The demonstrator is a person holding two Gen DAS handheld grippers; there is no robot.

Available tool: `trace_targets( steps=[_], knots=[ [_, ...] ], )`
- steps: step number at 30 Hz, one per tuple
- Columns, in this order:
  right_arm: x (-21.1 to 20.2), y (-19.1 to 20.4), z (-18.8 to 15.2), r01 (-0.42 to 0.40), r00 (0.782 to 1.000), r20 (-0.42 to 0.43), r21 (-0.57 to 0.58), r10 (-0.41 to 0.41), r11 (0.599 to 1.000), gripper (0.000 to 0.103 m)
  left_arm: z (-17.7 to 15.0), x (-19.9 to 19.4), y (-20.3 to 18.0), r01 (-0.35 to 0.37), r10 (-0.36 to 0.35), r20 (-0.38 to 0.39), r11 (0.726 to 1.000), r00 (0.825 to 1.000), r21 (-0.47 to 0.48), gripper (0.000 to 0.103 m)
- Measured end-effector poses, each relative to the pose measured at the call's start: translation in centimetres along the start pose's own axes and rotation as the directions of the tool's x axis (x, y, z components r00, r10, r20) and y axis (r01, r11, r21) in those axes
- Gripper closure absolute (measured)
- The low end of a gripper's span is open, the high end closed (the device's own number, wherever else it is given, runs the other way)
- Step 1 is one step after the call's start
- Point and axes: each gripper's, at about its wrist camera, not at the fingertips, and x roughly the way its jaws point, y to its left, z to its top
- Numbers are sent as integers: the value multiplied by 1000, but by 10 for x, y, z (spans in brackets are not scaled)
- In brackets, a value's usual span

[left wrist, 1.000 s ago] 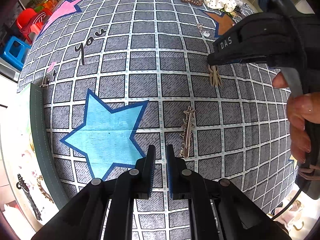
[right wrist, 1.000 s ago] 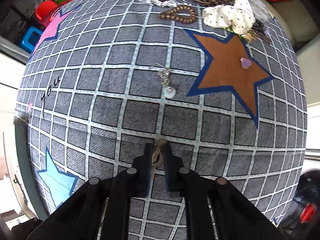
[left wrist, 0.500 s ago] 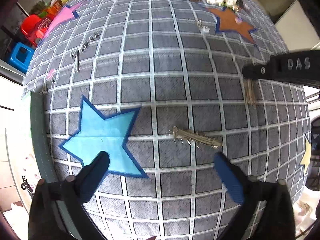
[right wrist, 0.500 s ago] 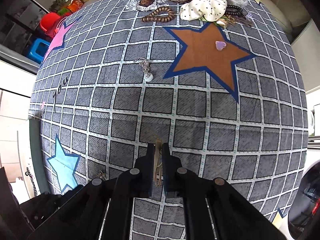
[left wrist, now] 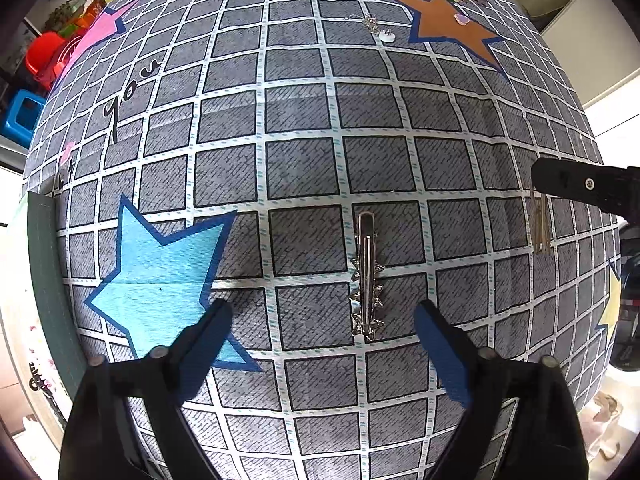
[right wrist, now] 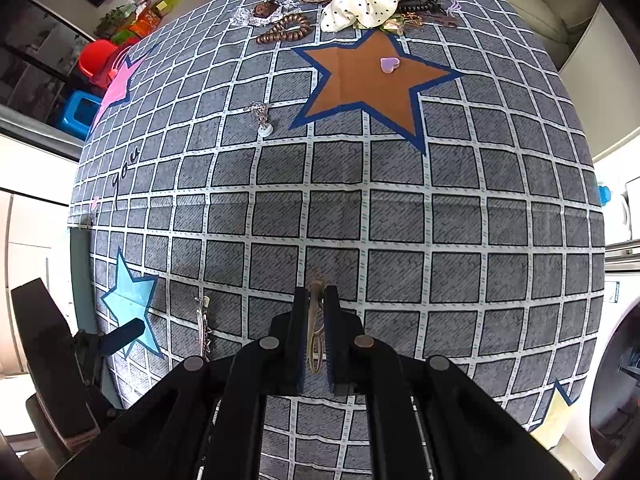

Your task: Organize jewelry

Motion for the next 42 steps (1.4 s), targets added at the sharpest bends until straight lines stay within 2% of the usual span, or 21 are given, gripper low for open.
trace_targets(
  steps=[3,6,7,8,14,22,27,33,42],
  knots=[
    [-2,-2,-5,-7,1000,-3,8,7,1000,95,-3,-2,-3,-13,13,14,1000,1000,23,32],
    [-5,-3,-12,-14,1000,-7,10,14,1000,95,-5,-9,-5,-5,3,32,999,999,50,69],
    [-6,-3,-14,-18,1000,-8,11,18,1000,96,0,-11,-5,9,-11,31,999,999,53,77],
    [-7,-3,-16,-24,1000,-8,11,24,1000,95,3,-16,-1,30,-31,30,998,999,50,79],
    [-13,3,-25,-37,999,-14,0,37,999,95,-9,-45,9,84,-85,65,996,994,13,79],
    [-22,28,-30,-59,998,-15,-44,58,997,95,-35,-81,38,100,-96,115,995,989,-26,79],
    [-27,54,-32,-71,997,-20,-92,69,993,95,-55,-96,83,103,-92,136,992,986,-74,79],
    [-30,89,-34,-81,997,-30,-155,77,985,95,-79,-118,119,101,-77,165,985,983,-142,79],
    [-31,163,-41,-125,992,-58,-295,113,947,95,-120,-145,176,90,-37,207,963,978,-255,79]
  ],
)
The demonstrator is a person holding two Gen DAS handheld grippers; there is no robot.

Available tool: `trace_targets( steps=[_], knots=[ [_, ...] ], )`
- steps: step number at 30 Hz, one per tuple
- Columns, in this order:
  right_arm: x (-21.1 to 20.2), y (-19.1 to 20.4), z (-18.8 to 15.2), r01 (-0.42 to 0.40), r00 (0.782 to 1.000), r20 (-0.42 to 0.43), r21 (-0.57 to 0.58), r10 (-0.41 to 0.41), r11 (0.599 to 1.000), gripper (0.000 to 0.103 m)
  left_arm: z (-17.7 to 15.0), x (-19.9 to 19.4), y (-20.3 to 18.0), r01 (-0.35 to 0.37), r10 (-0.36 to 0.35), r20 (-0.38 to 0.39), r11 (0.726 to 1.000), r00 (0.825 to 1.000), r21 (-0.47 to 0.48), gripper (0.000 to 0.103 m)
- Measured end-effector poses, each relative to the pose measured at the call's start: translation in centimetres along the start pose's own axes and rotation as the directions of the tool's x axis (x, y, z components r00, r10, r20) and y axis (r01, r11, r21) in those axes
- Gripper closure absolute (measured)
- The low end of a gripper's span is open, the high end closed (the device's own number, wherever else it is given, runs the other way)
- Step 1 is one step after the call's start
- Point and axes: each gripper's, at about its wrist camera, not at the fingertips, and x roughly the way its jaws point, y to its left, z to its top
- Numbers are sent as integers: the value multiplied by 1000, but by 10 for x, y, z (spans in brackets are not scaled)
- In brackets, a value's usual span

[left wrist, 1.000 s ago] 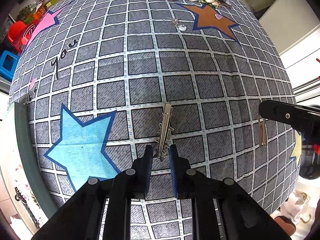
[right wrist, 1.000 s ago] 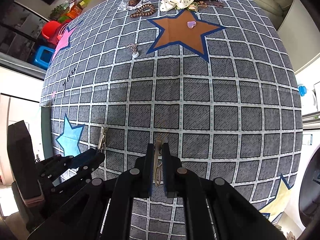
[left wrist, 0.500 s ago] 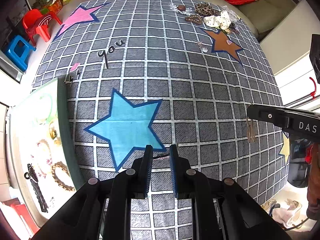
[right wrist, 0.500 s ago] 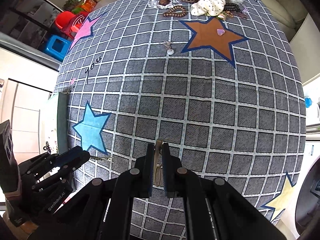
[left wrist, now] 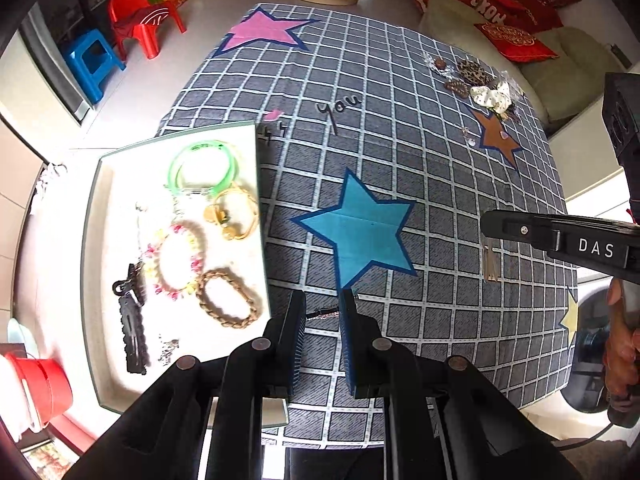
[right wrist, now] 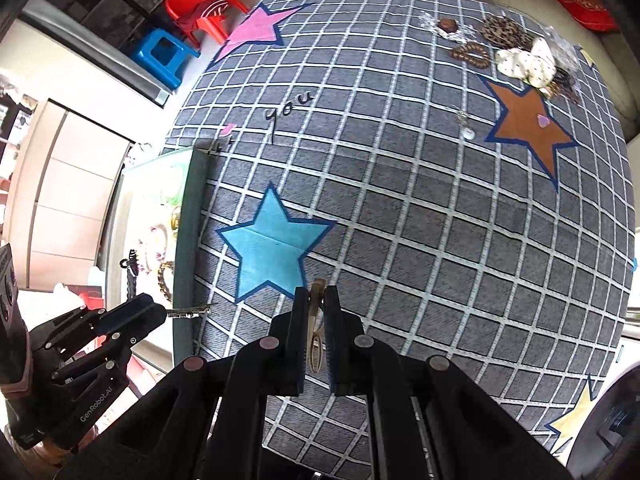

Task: Organize jewelry
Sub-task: 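Carry the barrette in the left tool and hair tie in the right tool over the tray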

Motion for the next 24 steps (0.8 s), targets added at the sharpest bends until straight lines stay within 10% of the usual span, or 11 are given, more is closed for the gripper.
trace_targets(
  steps=[24],
  knots=[
    [86,169,26,-128,986,-140,-267,93,955,95,-42,11,132,-57,48,-42,972,998,-230,79]
  ],
)
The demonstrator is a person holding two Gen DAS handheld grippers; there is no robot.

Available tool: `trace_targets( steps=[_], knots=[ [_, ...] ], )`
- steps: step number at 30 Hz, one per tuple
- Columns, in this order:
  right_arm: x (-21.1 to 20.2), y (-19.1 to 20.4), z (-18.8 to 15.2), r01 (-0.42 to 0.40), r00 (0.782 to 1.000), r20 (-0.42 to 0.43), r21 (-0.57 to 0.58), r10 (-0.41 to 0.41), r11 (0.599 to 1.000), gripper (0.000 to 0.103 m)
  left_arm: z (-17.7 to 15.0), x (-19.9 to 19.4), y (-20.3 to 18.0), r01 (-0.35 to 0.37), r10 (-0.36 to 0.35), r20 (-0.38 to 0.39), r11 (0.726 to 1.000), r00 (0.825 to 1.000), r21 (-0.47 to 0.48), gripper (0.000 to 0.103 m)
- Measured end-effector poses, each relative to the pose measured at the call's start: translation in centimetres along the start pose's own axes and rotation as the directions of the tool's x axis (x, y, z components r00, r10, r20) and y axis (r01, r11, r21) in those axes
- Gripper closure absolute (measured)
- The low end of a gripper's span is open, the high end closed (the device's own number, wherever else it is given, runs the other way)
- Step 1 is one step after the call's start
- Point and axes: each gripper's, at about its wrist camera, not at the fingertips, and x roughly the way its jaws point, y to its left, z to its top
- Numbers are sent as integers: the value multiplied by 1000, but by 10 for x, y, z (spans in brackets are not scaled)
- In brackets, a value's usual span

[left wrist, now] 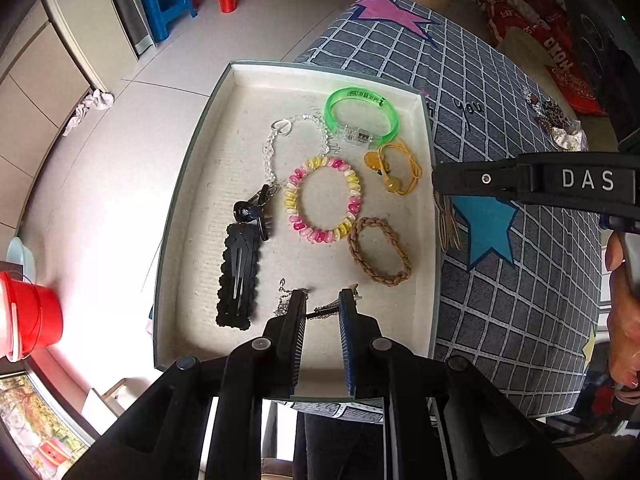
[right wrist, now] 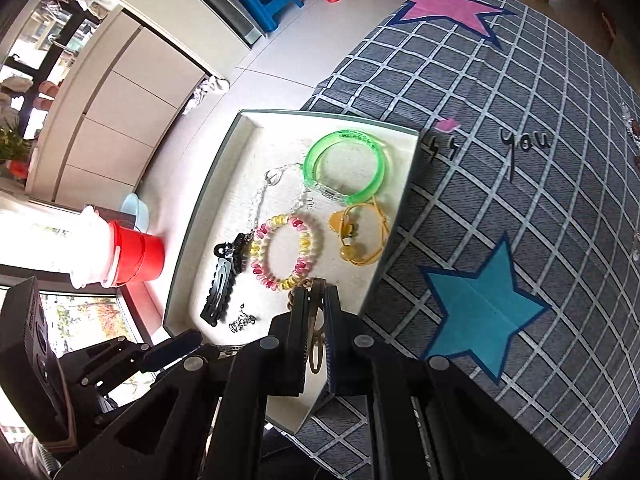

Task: Organize jewelry
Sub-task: 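Carry the barrette in the left tool and hair tie in the right tool over the tray, then open the left tool dropping the barrette while the right tool releases the hair tie into the tray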

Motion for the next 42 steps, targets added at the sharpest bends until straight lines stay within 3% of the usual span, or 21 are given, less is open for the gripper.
trace_targets(
  steps=[11,27,29,31,33,42],
  knots=[
    [60,2,20,62,994,-88,-2,-62,998,95,14,38,15,-17,17,-31,1000,999,-13,79],
    [86,-2,29,87,989,-123,26,-83,996,92,17,55,13,-79,79,-51,997,996,0,79],
    [86,-3,30,80,989,-130,28,-76,996,88,19,54,11,-85,85,-50,996,995,0,79],
    [83,-5,31,81,989,-126,27,-77,996,68,19,51,7,-89,89,-45,996,995,-2,79],
    [77,-6,31,62,992,-112,32,-58,998,56,17,48,5,-93,93,-40,996,995,-4,79],
    [51,0,26,44,997,-69,37,-41,998,50,15,35,-2,-109,109,-27,994,994,-9,79]
  ],
)
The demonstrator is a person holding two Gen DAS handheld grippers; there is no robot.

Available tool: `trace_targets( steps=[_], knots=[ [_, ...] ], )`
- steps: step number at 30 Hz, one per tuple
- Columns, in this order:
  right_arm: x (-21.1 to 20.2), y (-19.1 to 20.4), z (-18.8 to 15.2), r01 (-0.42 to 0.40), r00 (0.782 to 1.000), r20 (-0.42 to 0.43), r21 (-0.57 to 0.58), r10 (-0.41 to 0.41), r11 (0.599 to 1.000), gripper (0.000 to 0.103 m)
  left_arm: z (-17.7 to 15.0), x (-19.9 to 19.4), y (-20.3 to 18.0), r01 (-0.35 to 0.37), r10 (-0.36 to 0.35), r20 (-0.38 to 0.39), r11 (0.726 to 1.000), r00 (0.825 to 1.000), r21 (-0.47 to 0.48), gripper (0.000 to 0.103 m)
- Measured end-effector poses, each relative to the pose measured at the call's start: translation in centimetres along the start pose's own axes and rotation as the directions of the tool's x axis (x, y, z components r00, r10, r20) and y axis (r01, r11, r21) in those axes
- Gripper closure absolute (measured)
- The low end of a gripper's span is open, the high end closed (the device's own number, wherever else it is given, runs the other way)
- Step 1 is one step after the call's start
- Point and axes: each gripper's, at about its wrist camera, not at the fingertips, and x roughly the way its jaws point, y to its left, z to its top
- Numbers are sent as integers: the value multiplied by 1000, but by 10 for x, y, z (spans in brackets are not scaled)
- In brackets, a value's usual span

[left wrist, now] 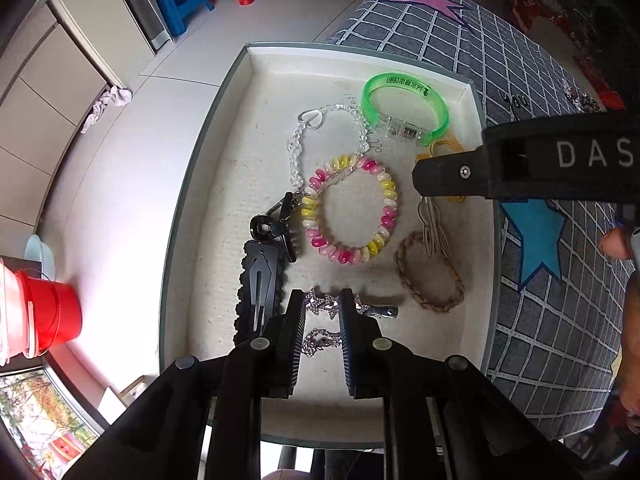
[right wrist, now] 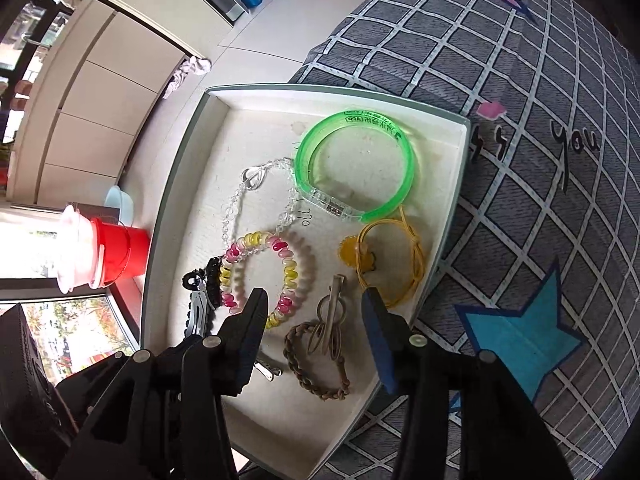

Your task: Organize jewelry

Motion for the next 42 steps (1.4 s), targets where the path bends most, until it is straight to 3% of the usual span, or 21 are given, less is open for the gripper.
trace_targets(
  steps=[30,31,32,36,39,42],
  knots=[
    [-37,-15,-32,105,994,3,-9,-105,994,46,-14,-7,-4,-48,48,-42,999,998,1,78],
    [-38,-14,-32,105,994,4,-9,-105,994,46,-15,-7,-4,-56,56,-41,998,998,-2,52],
    [-38,-14,-31,105,994,4,-9,-105,994,46,-15,-9,-3,-69,69,-34,998,997,-5,3],
    [-38,-13,-31,108,994,5,-10,-108,994,46,-15,-26,-8,-80,80,19,997,997,19,0],
    [-39,-11,-31,119,993,10,-13,-119,993,46,-13,-30,-9,-87,86,16,996,996,15,0],
    [-41,-9,-32,127,992,16,-18,-127,992,33,-13,-33,-9,-99,99,9,995,995,9,0]
  ],
)
